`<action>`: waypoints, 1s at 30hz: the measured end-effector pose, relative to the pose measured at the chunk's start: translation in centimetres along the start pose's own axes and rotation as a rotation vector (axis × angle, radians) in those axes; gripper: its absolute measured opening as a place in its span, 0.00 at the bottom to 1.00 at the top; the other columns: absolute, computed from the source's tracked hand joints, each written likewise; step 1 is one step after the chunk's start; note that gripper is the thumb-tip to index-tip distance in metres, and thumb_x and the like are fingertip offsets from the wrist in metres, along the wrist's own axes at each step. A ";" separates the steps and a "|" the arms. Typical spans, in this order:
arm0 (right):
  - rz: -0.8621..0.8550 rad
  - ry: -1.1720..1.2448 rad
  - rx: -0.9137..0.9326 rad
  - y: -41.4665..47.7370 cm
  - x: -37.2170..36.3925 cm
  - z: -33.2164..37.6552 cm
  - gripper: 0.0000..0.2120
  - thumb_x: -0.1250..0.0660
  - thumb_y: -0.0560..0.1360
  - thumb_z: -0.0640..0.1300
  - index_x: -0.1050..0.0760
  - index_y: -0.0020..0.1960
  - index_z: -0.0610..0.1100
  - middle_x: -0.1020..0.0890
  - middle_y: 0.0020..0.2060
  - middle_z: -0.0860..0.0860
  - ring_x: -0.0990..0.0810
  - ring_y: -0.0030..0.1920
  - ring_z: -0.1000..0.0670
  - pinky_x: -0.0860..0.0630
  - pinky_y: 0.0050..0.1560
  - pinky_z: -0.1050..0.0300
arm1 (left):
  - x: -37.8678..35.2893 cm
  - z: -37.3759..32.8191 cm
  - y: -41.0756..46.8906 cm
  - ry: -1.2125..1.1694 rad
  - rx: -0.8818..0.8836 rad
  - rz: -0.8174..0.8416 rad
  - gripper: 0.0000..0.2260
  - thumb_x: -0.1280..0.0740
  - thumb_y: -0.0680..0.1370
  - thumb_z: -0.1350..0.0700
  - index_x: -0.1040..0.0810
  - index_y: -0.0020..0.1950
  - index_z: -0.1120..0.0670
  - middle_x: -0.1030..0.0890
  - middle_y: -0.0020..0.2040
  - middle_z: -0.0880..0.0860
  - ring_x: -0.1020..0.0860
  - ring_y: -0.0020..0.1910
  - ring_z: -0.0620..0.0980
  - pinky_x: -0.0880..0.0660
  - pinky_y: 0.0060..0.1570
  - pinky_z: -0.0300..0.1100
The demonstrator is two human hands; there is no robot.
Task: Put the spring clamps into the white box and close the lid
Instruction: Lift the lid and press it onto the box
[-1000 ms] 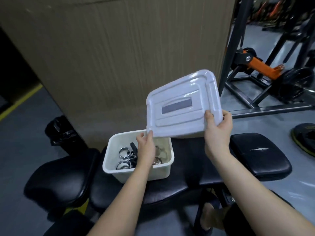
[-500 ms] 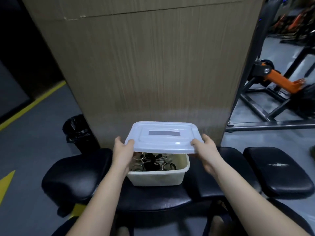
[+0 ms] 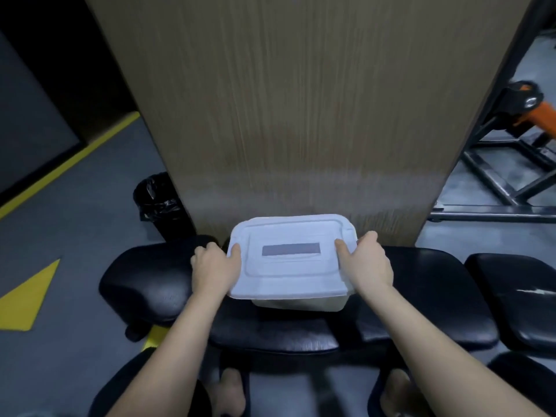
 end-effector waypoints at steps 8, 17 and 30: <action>-0.050 -0.119 0.066 0.6 -1.0 -1.1 0.16 0.41 0.80 0.52 0.34 0.57 0.40 0.29 0.56 0.41 0.23 0.49 0.37 0.31 0.38 0.49 | -3.2 -2.1 1.0 0.049 -0.123 -0.022 0.17 0.42 0.82 0.46 0.31 0.60 0.59 0.29 0.60 0.60 0.24 0.54 0.63 0.25 0.49 0.56; 0.093 -0.059 -0.066 3.8 -4.1 -1.0 0.18 0.50 0.82 0.52 0.35 0.63 0.39 0.27 0.62 0.40 0.23 0.55 0.34 0.34 0.46 0.48 | -5.3 -2.4 5.6 -0.076 -0.090 0.049 0.17 0.44 0.81 0.40 0.33 0.51 0.54 0.26 0.51 0.55 0.24 0.44 0.58 0.29 0.39 0.49; 0.130 0.024 -0.092 3.4 -3.2 -1.3 0.24 0.53 0.81 0.61 0.32 0.65 0.45 0.19 0.52 0.41 0.23 0.48 0.38 0.25 0.48 0.46 | -5.0 -2.3 4.4 -0.301 0.037 0.133 0.17 0.43 0.80 0.38 0.35 0.51 0.53 0.22 0.45 0.54 0.24 0.41 0.54 0.27 0.39 0.49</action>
Point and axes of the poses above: each hand's wrist, its own y-axis towards the middle knuckle, its own x-axis out of the back of the hand, z = x × y, the point moved 3 cm from there along y, towards the middle knuckle
